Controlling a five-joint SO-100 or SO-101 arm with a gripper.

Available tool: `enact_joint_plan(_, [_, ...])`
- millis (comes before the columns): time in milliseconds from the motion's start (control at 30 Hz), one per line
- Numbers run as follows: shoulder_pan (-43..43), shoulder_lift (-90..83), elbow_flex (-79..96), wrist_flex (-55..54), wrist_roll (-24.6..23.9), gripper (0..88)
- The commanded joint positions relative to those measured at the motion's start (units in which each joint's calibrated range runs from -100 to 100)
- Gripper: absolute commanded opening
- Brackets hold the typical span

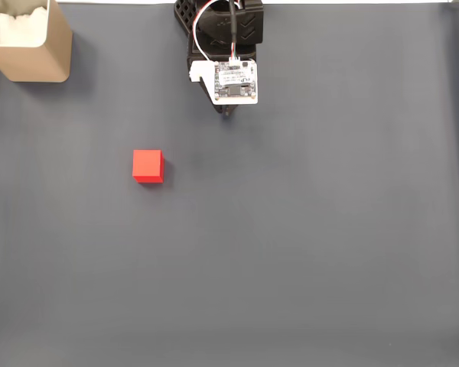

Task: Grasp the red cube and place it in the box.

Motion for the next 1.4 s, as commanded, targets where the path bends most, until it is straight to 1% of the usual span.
enact_joint_plan(0, [0.2,0.1,0.7,1.0,-0.2,0.0])
enact_joint_plan(233, [0.2,0.1,0.7,0.3,-0.7,0.0])
enact_joint_plan(600, [0.2,0.1,0.7,-4.1,-0.9,0.0])
enact_joint_plan(1000, [0.7,0.4,-0.1,-12.7,-1.8,0.0])
enact_joint_plan(1367, [0.3,5.3,-7.0,-19.4,-1.6,0.0])
